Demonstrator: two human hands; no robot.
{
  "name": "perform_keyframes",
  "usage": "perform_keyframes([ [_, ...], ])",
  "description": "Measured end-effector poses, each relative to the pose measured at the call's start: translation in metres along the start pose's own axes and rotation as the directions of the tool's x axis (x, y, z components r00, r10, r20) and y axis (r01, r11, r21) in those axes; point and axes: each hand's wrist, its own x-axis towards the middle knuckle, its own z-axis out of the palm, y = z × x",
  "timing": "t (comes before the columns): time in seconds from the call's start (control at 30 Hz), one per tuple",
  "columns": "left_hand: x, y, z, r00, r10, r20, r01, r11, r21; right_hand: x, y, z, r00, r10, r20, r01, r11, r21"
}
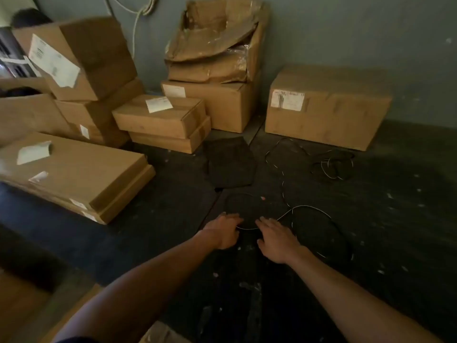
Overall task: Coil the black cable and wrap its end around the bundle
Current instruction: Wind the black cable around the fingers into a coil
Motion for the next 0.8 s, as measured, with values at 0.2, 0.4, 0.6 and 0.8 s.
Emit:
perform_keyframes([
  [0.2, -0.008, -0.002, 0.015, 0.999, 0.018, -0.034, -0.015, 0.994, 0.106, 0.000, 0.007, 0.011, 0.998, -0.011, 0.067, 0.015, 0.998, -0.054],
  [0.4, -0.016, 0.007, 0.021, 0.988, 0.108, -0.109, -0.079, 0.968, 0.240, -0.010, 0.012, 0.017, 0.992, -0.100, -0.082, 0.080, 0.974, -0.213],
  [0.6, -0.022, 0.005, 0.004, 0.970, 0.177, -0.165, -0.180, 0.984, -0.005, -0.018, 0.024, -0.017, 0.964, -0.121, -0.235, 0.127, 0.992, 0.011],
  [0.8, -0.022, 0.004, -0.029, 0.960, 0.156, -0.232, -0.222, 0.931, -0.291, -0.023, 0.048, -0.091, 0.870, 0.020, -0.492, 0.073, 0.983, 0.169],
])
